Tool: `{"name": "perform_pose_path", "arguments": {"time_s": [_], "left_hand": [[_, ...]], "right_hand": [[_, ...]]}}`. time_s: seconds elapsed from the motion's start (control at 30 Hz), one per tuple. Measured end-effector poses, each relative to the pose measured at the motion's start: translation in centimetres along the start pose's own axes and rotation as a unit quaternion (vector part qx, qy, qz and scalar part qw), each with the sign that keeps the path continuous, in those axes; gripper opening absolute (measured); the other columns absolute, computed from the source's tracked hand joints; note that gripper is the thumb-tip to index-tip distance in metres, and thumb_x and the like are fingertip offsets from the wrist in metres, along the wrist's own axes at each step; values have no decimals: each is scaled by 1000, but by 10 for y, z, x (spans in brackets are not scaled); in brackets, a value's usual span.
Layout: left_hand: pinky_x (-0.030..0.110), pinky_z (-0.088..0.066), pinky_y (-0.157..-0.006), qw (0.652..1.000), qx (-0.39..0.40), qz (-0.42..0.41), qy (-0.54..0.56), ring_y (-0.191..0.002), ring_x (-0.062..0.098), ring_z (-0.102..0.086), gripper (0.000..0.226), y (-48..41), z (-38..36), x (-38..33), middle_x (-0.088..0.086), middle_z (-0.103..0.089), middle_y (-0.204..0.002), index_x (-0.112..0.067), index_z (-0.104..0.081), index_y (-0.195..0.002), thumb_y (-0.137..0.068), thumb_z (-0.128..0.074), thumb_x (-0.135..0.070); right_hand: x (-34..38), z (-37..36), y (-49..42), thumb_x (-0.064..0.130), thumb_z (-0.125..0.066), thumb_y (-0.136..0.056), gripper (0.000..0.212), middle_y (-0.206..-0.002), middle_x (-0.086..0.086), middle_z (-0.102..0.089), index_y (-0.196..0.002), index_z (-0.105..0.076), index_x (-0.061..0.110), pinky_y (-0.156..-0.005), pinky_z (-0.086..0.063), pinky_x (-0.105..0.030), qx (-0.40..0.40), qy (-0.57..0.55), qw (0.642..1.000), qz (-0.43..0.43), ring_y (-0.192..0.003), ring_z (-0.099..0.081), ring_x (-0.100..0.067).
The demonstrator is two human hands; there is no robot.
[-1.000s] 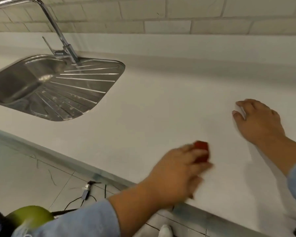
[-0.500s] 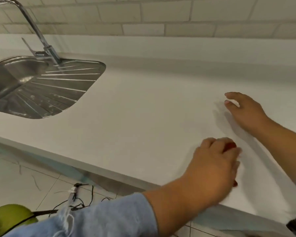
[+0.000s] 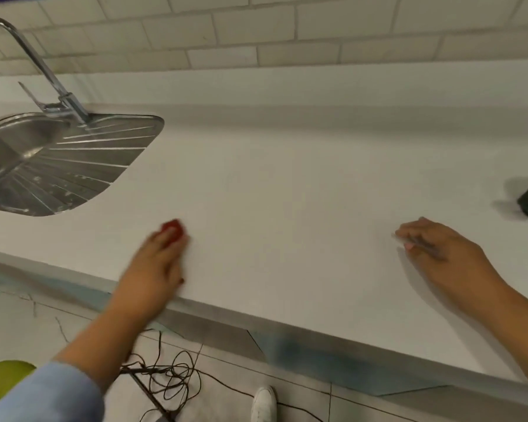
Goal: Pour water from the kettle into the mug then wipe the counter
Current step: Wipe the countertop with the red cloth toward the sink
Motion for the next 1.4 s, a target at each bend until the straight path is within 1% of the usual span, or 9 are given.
{"name": "perform_pose_path", "arguments": {"time_s": [0.1, 0.2, 0.33, 0.43, 0.53, 0.67, 0.93, 1.23, 1.4], "left_hand": [[47, -20, -118, 989, 2, 140, -50, -141, 37, -24, 44, -11, 9, 57, 14, -32, -154, -13, -47, -139, -97, -37, -21], [49, -23, -116, 983, -31, 170, -63, -138, 40, -26, 44, -11, 0, 29, 21, -35, -150, -5, -48, -136, -95, -39, -17], [44, -19, -117, 996, -13, 90, -5, -143, 35, -19, 48, -1, -33, -93, 19, -28, -153, -5, -42, -140, -96, -35, -24], [29, -13, -120, 970, 76, 25, 231, -146, 12, -14, 46, 21, -53, -189, 0, -24, -157, -21, -39, -142, -100, -29, -35], [1, -30, -100, 899, 85, 48, 427, -120, -27, -34, 38, 42, -44, -208, -31, -38, -141, -53, -39, -133, -100, -25, -42], [29, -24, -112, 854, 27, 101, 509, -131, -7, -34, 38, 30, -26, -178, -31, -41, -140, -61, -50, -118, -88, -26, -56], [28, -34, -106, 862, 74, 59, 498, -120, -5, -52, 41, 20, -40, -208, -22, -65, -120, -39, -64, -113, -95, -28, -44], [40, -38, -107, 841, 125, 21, 526, -113, 3, -61, 41, 14, -53, -239, -11, -71, -114, -33, -69, -109, -99, -30, -42], [45, -42, -104, 840, 125, 22, 528, -108, 6, -65, 41, 16, -55, -254, -6, -73, -109, -28, -70, -105, -100, -31, -39]], "right_hand": [[-4, 5, 15, 18, -53, -93, 27, -124, 16, -55, -114, -61, 34, -107, -18, -10, 8, -26, 1000, 3, -131, -36, -2], [-4, 8, 29, 16, -54, -93, 27, -122, 16, -55, -109, -60, 38, -99, -14, 5, 11, -44, 999, -2, -128, -38, -1], [17, 1, 41, 17, -53, -94, 27, -125, 14, -54, -113, -60, 34, -101, -17, -3, 18, -37, 999, 14, -125, -40, -1], [68, -19, 41, 21, -52, -94, 35, -138, 9, -47, -129, -55, 24, -100, -6, 4, 21, -8, 996, 87, -132, -30, 0], [110, -62, 54, 43, -38, -96, 59, -159, 11, -10, -150, -19, 28, -114, 4, -18, 83, 51, 984, 151, -144, 2, -3], [102, -92, 71, 53, -29, -94, 67, -161, 4, 6, -151, -9, 25, -118, 8, -45, 139, 221, 947, 186, -145, 19, -19], [-29, 36, 87, 47, -27, -96, 53, -160, 9, -11, -147, -26, 32, -119, -10, -37, -9, 251, 968, -12, -147, -2, -18], [-239, 253, 172, 29, -41, -95, 49, -153, -14, -32, -141, -44, 13, -117, -15, -44, -160, 302, 874, -346, -140, -24, -31], [-181, 194, 124, 42, -25, -97, 57, -156, -8, -26, -146, -34, 14, -118, -12, -39, -129, 348, 886, -277, -145, -14, -27]]}}
Point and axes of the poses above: each hand's wrist, its own y-axis away from the middle knuckle, its own z-axis out of the back of the hand, x = y × z, the point moved 8 cm from there along -y, towards the middle knuckle
